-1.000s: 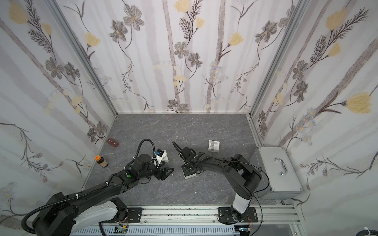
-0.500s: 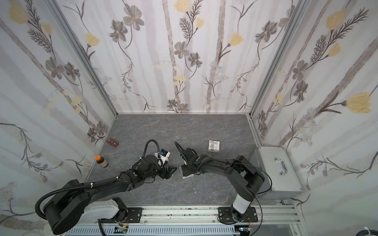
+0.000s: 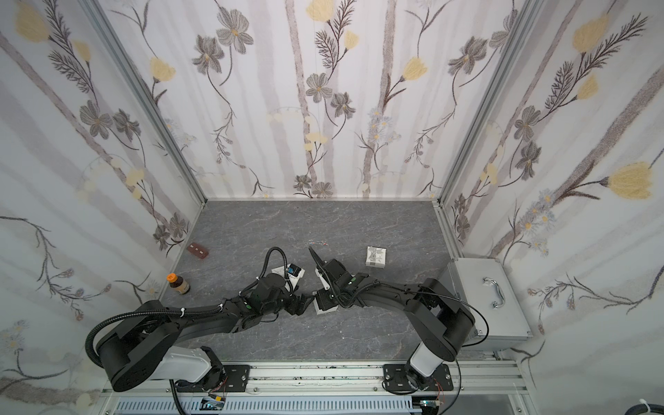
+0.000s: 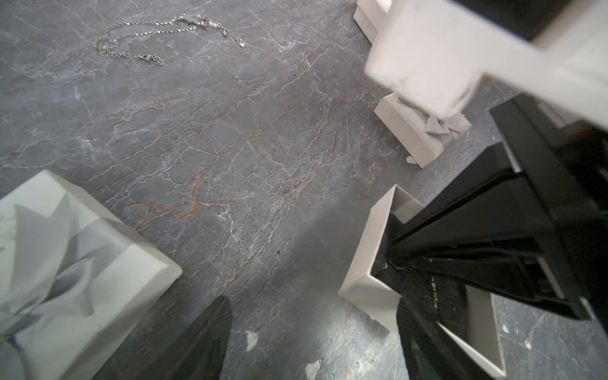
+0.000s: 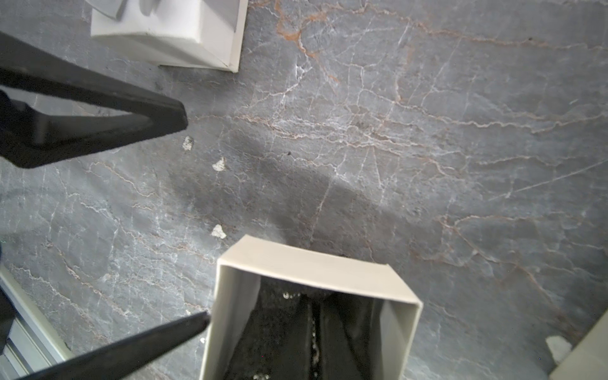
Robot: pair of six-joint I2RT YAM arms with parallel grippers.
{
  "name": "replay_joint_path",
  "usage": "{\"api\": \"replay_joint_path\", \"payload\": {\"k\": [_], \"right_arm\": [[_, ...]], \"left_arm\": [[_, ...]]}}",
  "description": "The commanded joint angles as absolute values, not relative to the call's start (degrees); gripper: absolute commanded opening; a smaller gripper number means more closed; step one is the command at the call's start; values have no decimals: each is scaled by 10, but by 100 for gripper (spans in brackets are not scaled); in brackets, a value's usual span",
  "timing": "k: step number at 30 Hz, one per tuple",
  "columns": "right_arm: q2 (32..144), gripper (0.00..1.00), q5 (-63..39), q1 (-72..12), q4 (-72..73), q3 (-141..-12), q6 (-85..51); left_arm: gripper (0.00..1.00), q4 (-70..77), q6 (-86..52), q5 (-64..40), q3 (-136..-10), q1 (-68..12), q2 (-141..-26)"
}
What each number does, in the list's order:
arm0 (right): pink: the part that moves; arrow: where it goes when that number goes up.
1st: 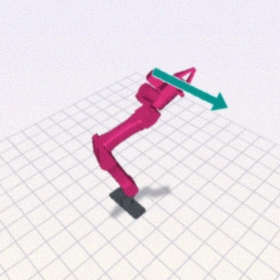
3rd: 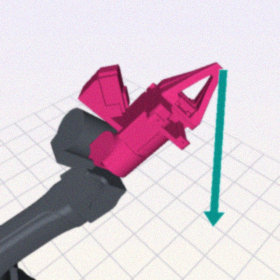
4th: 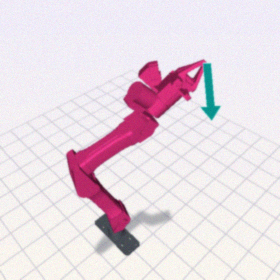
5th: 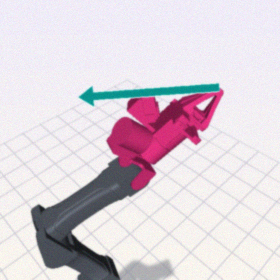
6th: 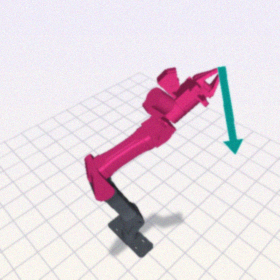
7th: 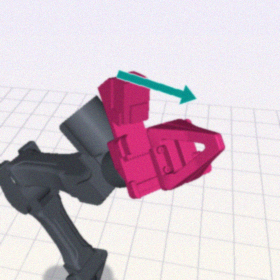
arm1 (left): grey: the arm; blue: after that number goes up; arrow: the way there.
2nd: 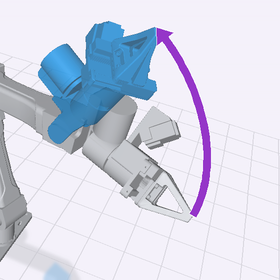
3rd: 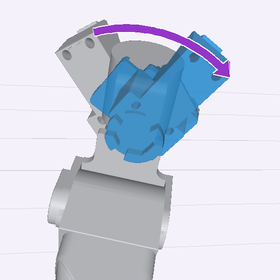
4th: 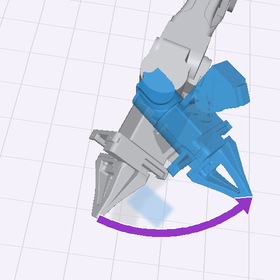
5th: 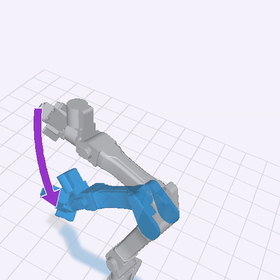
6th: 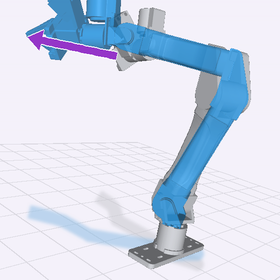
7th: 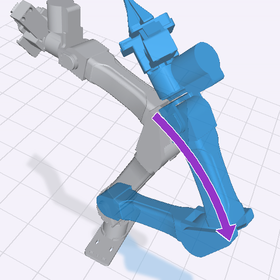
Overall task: Take the necklace out of the lift-off lid jewelry box
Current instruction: Take out the inner lining from the jewelry box.
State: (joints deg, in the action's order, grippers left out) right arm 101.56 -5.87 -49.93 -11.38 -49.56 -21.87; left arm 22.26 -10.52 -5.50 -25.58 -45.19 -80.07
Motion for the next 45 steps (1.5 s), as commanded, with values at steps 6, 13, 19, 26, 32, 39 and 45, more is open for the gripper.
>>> {"api": "replay_joint_path", "payload": {"k": [6, 13, 19, 26, 32, 39, 45], "right_arm": [[1004, 1, -57, -500, -85, -493, -226], [1030, 1, -36, -500, -85, -494, -224], [1030, 0, -40, -500, -73, -491, -224], [1010, 0, -52, -492, -58, -472, -224], [988, 0, -70, -475, -44, -454, -228], [946, 0, -144, -449, 5, -432, -239], [920, 0, -181, -417, 35, -394, -247]], "left_arm": [[80, 240, -111, -34, -262, -453, -819], [80, 254, -132, -63, -269, -454, -799], [79, 262, -139, -65, -284, -456, -841], [78, 262, -139, -50, -293, -466, -868], [78, 250, -129, -39, -290, -467, -864], [78, 252, -126, -37, -287, -467, -873], [78, 257, -132, -43, -288, -466, -868]]}}
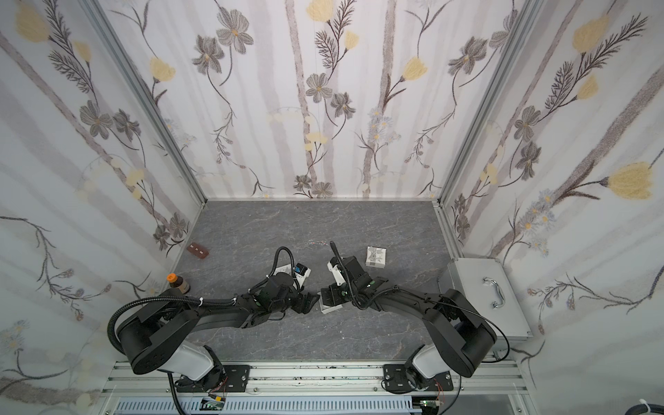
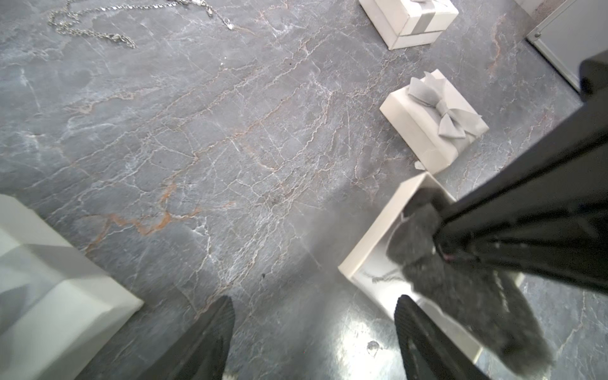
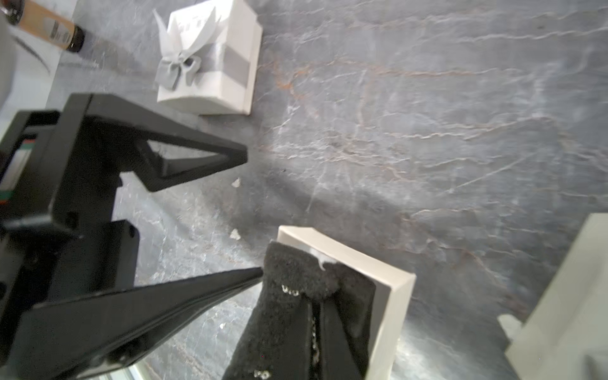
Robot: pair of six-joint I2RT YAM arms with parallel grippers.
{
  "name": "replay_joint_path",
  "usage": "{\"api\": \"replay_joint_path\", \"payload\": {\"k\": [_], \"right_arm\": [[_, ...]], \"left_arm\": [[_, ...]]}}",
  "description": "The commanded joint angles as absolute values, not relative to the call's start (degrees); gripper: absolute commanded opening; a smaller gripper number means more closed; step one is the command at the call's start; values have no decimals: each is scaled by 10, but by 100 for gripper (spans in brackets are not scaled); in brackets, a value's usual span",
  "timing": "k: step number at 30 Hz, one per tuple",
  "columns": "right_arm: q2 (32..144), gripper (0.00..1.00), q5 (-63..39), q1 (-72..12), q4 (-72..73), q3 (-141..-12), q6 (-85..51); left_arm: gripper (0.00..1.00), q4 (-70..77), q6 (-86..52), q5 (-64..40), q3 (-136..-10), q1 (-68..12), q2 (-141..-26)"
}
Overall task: Take the necklace out of the lift-off lid jewelry box
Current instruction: Take out the inner lining from the jewelry box, then pick up the necklace from the inner lining.
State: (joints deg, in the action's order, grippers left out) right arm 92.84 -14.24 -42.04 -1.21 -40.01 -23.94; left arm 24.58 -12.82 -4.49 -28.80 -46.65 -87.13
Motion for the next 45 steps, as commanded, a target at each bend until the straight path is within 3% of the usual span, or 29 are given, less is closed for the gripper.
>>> {"api": "replay_joint_path", "payload": {"k": [1, 8, 21, 28, 39, 42, 45], "right_arm": [[918, 0, -187, -414, 42, -390, -249], [882, 0, -221, -399, 89, -373, -273], [797, 0, -193, -381, 186, -393, -418], [791, 1, -182, -390, 173, -407, -434], [789, 1, -167, -402, 198, -414, -463], [789, 1, -163, -403, 200, -415, -466], [789, 1, -156, -403, 198, -417, -466]], "left_arm": [[78, 257, -133, -47, -289, -467, -863], [78, 224, -132, -56, -292, -467, -801], [67, 228, -97, -149, -265, -467, -658], [58, 249, -97, -179, -301, -468, -672], [57, 270, -99, -190, -332, -473, -704], [43, 262, -101, -189, -339, -474, -705], [43, 255, -101, -189, -340, -475, -702]]}}
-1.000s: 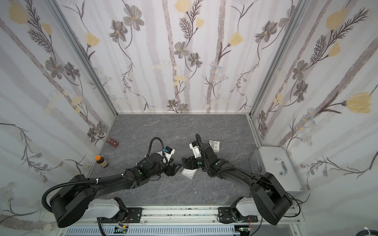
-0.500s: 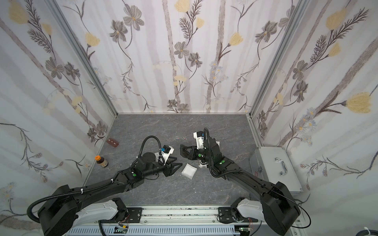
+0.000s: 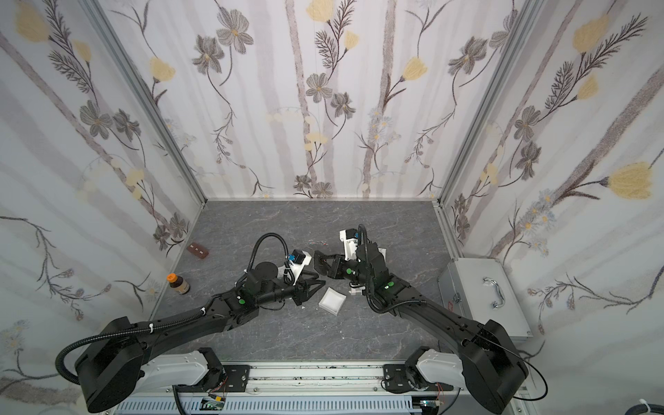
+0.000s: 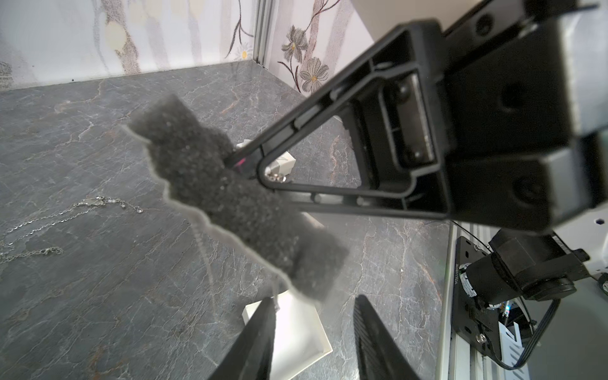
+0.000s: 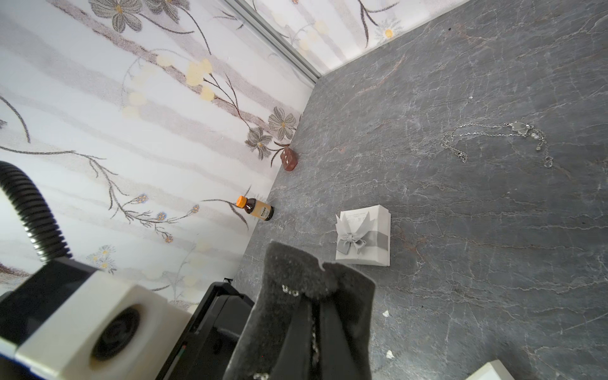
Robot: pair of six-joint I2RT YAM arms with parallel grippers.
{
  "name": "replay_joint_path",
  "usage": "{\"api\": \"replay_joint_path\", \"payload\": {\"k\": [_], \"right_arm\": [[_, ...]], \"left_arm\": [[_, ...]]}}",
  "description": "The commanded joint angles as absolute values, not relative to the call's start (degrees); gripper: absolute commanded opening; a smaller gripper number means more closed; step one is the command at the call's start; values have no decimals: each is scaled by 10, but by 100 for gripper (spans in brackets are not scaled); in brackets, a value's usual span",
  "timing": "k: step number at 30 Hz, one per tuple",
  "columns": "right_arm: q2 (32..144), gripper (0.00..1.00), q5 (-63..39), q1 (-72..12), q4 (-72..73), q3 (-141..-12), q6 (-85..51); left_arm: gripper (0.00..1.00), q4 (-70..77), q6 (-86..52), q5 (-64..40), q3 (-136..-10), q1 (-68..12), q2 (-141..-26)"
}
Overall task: Take the necklace out of the lift-off lid jewelry box
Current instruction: Pick up the necklace from the inner lining.
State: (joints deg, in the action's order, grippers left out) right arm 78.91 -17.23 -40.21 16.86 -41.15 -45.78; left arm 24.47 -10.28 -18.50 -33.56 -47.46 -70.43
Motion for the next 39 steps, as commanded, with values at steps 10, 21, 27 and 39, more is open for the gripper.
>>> {"api": "replay_joint_path", "payload": {"k": [10, 21, 27, 39], "right_arm": [[782, 1, -105, -403, 157, -422, -454], [791, 1, -113, -403, 160, -442, -453], [792, 1, -118, -403, 164, -443, -454], [792, 1, -133, -404, 174, -437, -464]], "left_arm": [[51, 203, -97, -89, -326, -477, -665], [50, 215, -88, -152, -346, -489, -677], [50, 231, -88, -159, -357, -492, -697], [50, 262, -103, -92, -365, -492, -719]]}}
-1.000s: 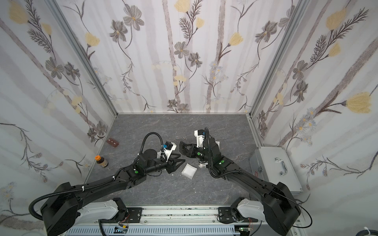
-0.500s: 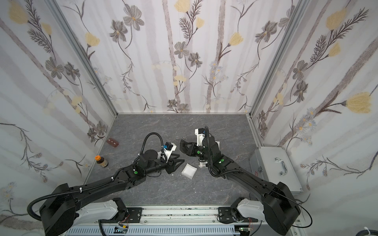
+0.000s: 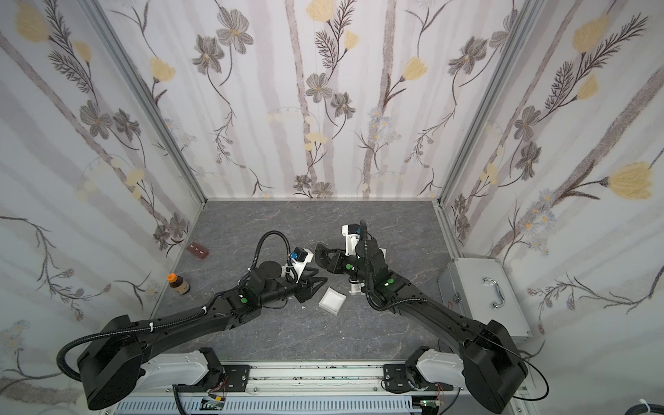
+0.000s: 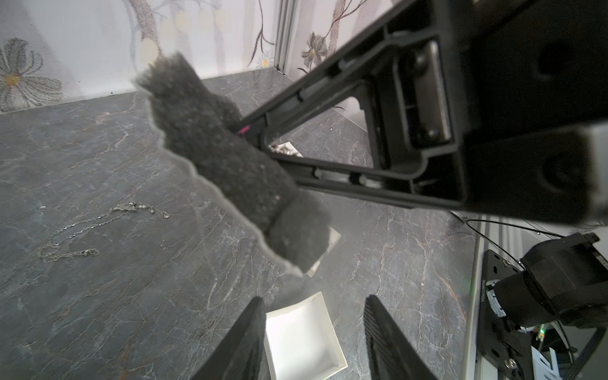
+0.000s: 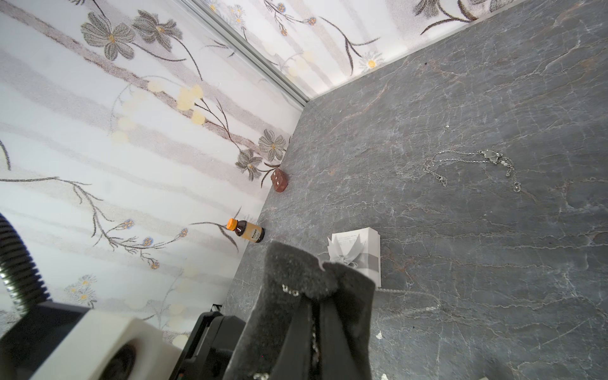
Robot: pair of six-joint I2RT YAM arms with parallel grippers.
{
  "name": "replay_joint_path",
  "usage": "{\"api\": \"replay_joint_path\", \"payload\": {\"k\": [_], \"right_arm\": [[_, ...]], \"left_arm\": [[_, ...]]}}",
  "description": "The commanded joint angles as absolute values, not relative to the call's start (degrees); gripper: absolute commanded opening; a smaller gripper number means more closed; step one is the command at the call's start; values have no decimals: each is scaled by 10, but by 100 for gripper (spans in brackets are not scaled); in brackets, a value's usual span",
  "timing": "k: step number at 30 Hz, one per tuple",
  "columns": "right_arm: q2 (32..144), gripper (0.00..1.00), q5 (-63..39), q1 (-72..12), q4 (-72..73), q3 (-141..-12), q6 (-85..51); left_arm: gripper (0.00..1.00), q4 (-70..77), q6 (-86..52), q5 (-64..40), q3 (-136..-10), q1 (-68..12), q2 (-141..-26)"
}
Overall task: Take the necklace out of the lift-off lid jewelry box
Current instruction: Pick up the necklace from the inner lining.
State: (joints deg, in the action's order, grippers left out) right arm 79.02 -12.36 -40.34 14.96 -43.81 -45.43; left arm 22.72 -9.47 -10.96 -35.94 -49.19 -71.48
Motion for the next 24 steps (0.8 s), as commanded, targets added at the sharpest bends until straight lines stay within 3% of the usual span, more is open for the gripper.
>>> {"api": "replay_joint_path", "payload": {"k": [1, 10, 24], "right_arm": [[793, 1, -136, -404, 177, -437, -466], [800, 1, -148, -410, 201, -432, -480], [796, 1, -150, -411, 219, -402, -490]], "left_arm": [[50, 266, -104, -92, -366, -492, -720], [50, 284, -105, -72, -378, -492, -747], [39, 315, -115, -27, -364, -492, -746]]}}
